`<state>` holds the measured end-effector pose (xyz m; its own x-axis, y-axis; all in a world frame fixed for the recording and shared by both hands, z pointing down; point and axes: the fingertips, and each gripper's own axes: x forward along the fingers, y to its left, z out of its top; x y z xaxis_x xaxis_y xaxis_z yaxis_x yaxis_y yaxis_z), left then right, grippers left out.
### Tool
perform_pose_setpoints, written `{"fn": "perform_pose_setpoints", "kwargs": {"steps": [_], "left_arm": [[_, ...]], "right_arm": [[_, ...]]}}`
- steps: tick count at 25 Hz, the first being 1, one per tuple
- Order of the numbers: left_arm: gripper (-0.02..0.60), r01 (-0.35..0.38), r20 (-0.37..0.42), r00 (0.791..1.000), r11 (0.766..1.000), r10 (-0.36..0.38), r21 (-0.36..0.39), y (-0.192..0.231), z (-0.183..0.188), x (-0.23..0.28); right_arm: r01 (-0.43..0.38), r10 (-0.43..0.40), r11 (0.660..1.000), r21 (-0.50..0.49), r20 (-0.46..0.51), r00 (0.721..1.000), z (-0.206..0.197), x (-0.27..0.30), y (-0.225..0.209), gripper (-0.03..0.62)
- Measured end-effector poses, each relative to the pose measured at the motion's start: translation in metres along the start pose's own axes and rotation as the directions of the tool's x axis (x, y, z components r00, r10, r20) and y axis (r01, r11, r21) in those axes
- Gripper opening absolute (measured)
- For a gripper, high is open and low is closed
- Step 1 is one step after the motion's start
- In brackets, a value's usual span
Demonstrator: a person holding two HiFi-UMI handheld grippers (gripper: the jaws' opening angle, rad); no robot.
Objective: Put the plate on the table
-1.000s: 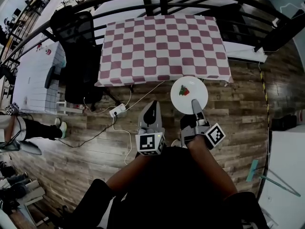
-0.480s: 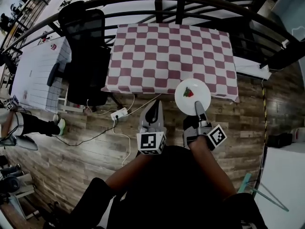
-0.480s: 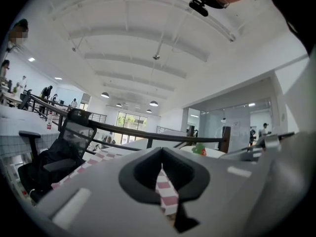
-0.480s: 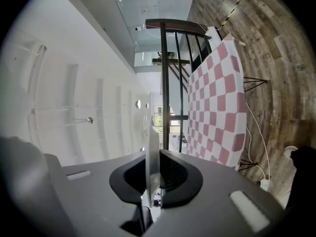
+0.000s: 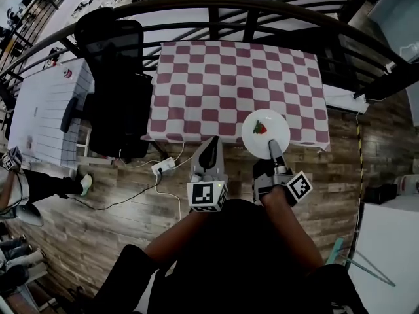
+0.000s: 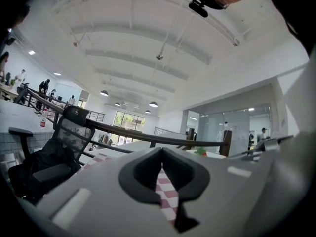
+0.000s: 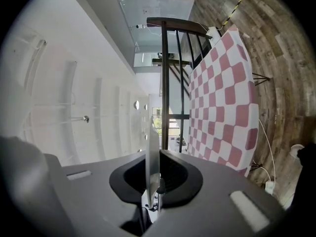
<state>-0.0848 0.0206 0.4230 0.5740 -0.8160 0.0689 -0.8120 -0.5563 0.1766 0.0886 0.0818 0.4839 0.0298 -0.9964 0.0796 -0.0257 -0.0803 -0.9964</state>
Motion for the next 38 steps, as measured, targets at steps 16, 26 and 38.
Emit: {"fn": "perform_pose_setpoints", "kwargs": {"steps": [16,26,38], "left_arm": [[0.009,0.018,0.009,1.000,1.000,-0.018,-0.002,0.090,0.014,0.041],[0.009,-0.007,-0.006,1.000,1.000,0.007,-0.007,0.106,0.009,0.042],[0.009,-0.053,-0.018,0.998,0.999,0.053,-0.003,0.120,0.004,0.073]], "right_arm": [[0.012,-0.013,1.000,0.028,0.039,0.999,-0.049,0.080,0.000,0.016],[0.041,-0.042,0.999,0.016,0.026,0.999,-0.057,0.093,-0.006,0.016],[0.055,-0.054,0.998,0.016,-0.021,0.998,-0.045,0.135,-0.018,0.015]]}}
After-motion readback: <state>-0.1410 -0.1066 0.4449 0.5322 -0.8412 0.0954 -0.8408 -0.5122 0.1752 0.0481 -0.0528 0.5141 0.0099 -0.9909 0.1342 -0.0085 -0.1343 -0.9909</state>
